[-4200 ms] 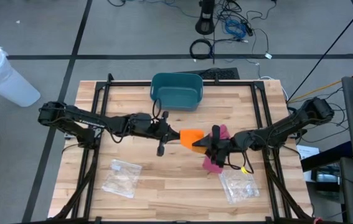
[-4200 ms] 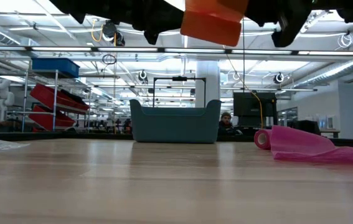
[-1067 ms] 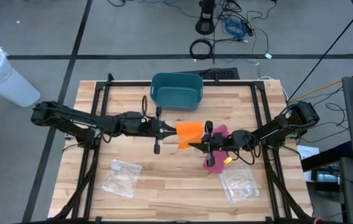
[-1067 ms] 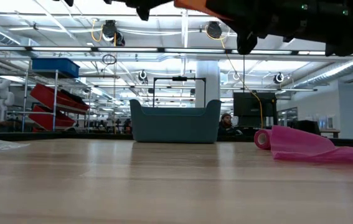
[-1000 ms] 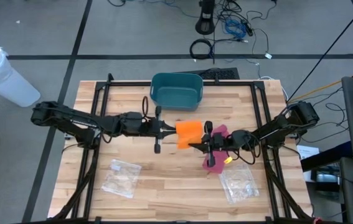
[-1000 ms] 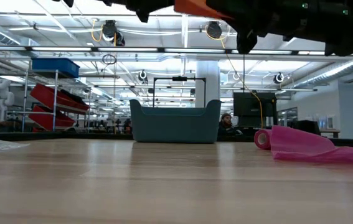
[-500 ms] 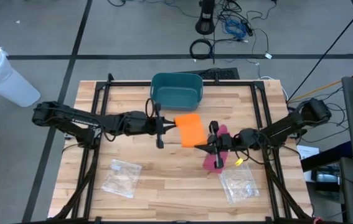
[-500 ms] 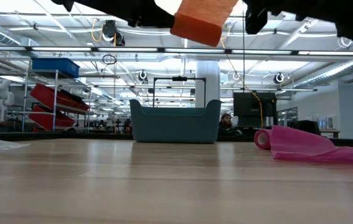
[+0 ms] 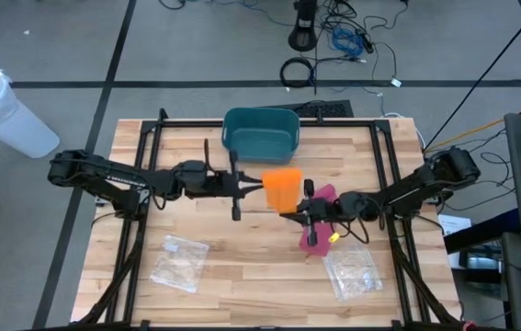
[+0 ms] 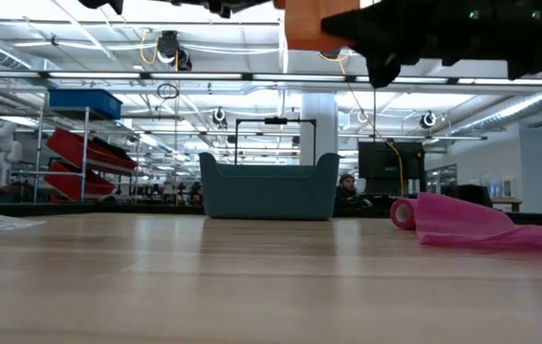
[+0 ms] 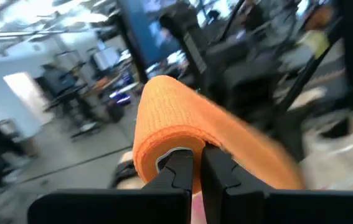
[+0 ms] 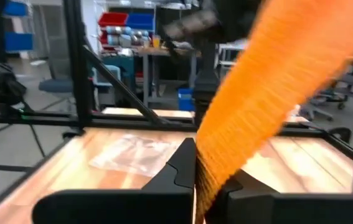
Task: Roll bandage
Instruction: Roll the orange bandage
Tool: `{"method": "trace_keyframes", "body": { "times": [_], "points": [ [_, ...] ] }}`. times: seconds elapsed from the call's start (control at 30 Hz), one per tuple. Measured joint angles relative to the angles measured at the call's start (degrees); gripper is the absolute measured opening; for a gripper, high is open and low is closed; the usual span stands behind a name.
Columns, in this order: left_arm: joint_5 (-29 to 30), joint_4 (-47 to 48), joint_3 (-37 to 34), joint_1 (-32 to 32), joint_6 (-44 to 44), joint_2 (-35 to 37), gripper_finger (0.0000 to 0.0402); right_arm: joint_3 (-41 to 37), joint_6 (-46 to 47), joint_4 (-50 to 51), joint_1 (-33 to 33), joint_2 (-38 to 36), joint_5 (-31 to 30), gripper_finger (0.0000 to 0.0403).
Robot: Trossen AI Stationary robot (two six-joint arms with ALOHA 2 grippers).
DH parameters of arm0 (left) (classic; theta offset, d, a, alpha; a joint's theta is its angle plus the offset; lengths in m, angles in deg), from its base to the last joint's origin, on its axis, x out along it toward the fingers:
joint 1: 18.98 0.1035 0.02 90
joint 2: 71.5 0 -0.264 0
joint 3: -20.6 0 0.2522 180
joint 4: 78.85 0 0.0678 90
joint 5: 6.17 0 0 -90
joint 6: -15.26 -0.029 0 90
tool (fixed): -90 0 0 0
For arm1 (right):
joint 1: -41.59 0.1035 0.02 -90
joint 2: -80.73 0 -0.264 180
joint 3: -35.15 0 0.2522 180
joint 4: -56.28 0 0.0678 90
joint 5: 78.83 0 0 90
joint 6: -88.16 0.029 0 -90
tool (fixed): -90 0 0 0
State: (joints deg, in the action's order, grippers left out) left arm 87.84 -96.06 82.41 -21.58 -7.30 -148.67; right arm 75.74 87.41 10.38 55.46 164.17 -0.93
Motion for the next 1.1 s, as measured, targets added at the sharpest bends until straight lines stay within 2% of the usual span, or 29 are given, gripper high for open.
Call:
{"method": "trace_keyframes", "body": {
  "times": [0.2, 0.57, 0.7, 0.9, 1.1],
  "points": [
    [-5.3, -0.1, 0.0, -1.7, 7.2, 0.0, 0.0008, 0.0, -3.9, 2.8, -0.9, -1.2, -4.7, 0.0000],
    [-8.5, 1.4, 0.0, -5.0, 15.6, 0.0, 0.0008, 0.0, -13.8, 4.3, -2.2, -2.5, -9.2, 0.0000],
    [-8.1, 3.1, 0.0, -5.0, 16.4, 0.1, 0.0008, 0.0, -13.6, 4.5, -1.3, -2.5, -8.6, 0.0000],
    [-4.4, 7.9, 0.0, -4.4, 19.4, 0.3, 0.0008, 0.0, -13.0, 7.4, 1.8, -2.5, -8.8, 0.0004],
    [-3.9, 6.3, 0.0, -4.1, 22.2, 0.3, 0.0008, 0.0, -11.0, 8.6, 1.7, -2.5, -8.8, 0.0017]
  ]
}}
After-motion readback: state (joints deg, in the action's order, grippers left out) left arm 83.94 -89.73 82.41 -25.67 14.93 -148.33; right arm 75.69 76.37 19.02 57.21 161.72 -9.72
